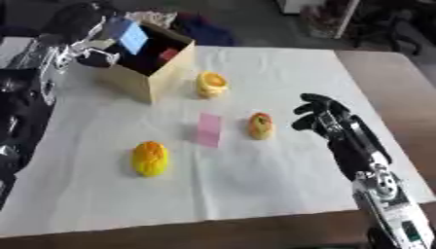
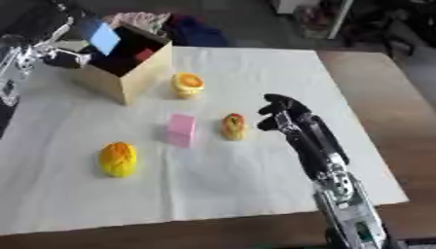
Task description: Pick up objects on the table and place them in the box.
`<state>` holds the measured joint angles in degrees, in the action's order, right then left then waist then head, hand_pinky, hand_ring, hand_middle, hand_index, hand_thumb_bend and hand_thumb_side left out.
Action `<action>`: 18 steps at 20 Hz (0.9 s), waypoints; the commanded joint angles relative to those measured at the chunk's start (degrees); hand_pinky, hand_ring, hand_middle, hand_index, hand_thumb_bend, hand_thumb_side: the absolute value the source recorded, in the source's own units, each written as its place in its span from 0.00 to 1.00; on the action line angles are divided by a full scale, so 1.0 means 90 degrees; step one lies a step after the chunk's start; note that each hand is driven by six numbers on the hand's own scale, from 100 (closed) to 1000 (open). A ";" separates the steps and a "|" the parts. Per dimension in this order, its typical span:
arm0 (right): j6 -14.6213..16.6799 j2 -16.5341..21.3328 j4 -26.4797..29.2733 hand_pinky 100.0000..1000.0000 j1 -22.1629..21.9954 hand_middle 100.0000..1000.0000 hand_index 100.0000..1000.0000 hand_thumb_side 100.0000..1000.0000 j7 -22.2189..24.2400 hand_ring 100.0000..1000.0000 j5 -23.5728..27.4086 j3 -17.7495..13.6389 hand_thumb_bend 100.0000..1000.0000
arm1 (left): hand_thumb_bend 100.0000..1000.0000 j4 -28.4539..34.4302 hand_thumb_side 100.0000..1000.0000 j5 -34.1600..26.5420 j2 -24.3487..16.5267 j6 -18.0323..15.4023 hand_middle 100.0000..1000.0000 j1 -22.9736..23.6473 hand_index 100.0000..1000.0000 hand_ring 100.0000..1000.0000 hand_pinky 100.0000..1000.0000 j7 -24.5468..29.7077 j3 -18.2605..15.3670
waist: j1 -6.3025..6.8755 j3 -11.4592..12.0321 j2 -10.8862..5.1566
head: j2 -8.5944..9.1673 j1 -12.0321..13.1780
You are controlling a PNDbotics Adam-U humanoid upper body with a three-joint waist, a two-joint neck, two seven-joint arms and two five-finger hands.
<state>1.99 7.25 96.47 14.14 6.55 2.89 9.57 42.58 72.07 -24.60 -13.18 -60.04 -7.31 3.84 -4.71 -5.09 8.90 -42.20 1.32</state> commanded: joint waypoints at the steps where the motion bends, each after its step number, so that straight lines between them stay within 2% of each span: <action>1: 0.0014 0.0025 0.0075 0.64 0.0074 0.59 0.79 0.67 0.0026 0.54 0.0035 -0.0020 0.00 | 0.31 0.0076 0.22 -0.0117 -0.0065 0.0110 0.81 -0.0142 0.94 0.73 0.81 -0.0181 -0.0031 | -0.0074 -0.0003 -0.0012 | 0.0081 -0.0018; 4: 0.0015 0.0024 0.0073 0.64 0.0073 0.59 0.79 0.67 0.0030 0.54 0.0033 -0.0023 0.00 | 0.30 0.0103 0.24 -0.0210 -0.0089 0.0083 0.81 -0.0116 0.93 0.73 0.81 -0.0199 0.0007 | -0.0076 0.0003 -0.0013 | 0.0087 -0.0028; 6: 0.0014 0.0026 0.0072 0.64 0.0071 0.59 0.79 0.67 0.0025 0.54 0.0030 -0.0031 0.00 | 0.25 0.0164 0.15 -0.0331 -0.0122 0.0024 0.78 -0.0087 0.91 0.71 0.80 -0.0173 0.0037 | -0.0074 0.0011 -0.0012 | 0.0090 -0.0042; 8: 0.0013 0.0033 0.0072 0.64 0.0074 0.59 0.79 0.67 0.0018 0.54 0.0022 -0.0046 0.00 | 0.23 0.0322 0.15 -0.0572 -0.0195 -0.0145 0.78 -0.0043 0.91 0.71 0.80 -0.0053 0.0166 | -0.0063 0.0033 -0.0003 | 0.0097 -0.0080; 10: 0.0013 0.0038 0.0073 0.64 0.0082 0.59 0.79 0.67 0.0006 0.54 0.0011 -0.0063 0.00 | 0.24 0.0654 0.14 -0.0903 -0.0334 -0.0441 0.77 0.0023 0.90 0.71 0.80 0.0177 0.0416 | -0.0050 0.0058 0.0008 | 0.0108 -0.0129; 11: 0.0012 0.0043 0.0072 0.64 0.0084 0.59 0.79 0.68 0.0000 0.54 0.0005 -0.0071 0.00 | 0.26 0.0877 0.15 -0.1060 -0.0426 -0.0615 0.76 0.0061 0.90 0.70 0.80 0.0322 0.0585 | -0.0042 0.0070 0.0010 | 0.0104 -0.0153; 12: 0.0013 0.0047 0.0071 0.64 0.0086 0.59 0.79 0.68 -0.0006 0.54 0.0001 -0.0080 0.00 | 0.46 0.1138 0.27 -0.1237 -0.0542 -0.0810 0.76 0.0117 0.90 0.70 0.80 0.0489 0.0767 | -0.0034 0.0082 0.0012 | 0.0106 -0.0176; 13: 0.0014 0.0054 0.0071 0.64 0.0087 0.59 0.79 0.68 -0.0015 0.54 -0.0003 -0.0090 0.00 | 0.27 0.1408 0.18 -0.1421 -0.0667 -0.1006 0.75 0.0181 0.89 0.70 0.80 0.0703 0.0957 | -0.0027 0.0097 0.0012 | 0.0115 -0.0209; 16: 0.0017 0.0082 0.0071 0.64 0.0091 0.59 0.79 0.67 -0.0035 0.54 -0.0015 -0.0113 0.00 | 0.24 0.2107 0.20 -0.2068 -0.1012 -0.1380 0.72 0.0382 0.87 0.68 0.79 0.1404 0.1393 | -0.0011 0.0137 0.0004 | 0.0119 -0.0275; 17: 0.0018 0.0090 0.0070 0.64 0.0092 0.59 0.79 0.67 -0.0039 0.54 -0.0018 -0.0118 0.00 | 0.20 0.2317 0.25 -0.2335 -0.1119 -0.1478 0.70 0.0459 0.86 0.66 0.79 0.1679 0.1526 | -0.0004 0.0149 0.0000 | 0.0124 -0.0296; 18: 0.0018 0.0094 0.0071 0.64 0.0094 0.59 0.79 0.67 -0.0043 0.54 -0.0021 -0.0123 0.00 | 0.21 0.2525 0.23 -0.2621 -0.1228 -0.1575 0.69 0.0542 0.85 0.65 0.78 0.1994 0.1655 | 0.0004 0.0157 -0.0002 | 0.0128 -0.0314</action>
<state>2.08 7.29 96.45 14.18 6.37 2.79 8.92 62.16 51.28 -33.07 -26.24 -54.27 7.96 17.58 -4.71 -3.69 9.11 -41.71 -1.16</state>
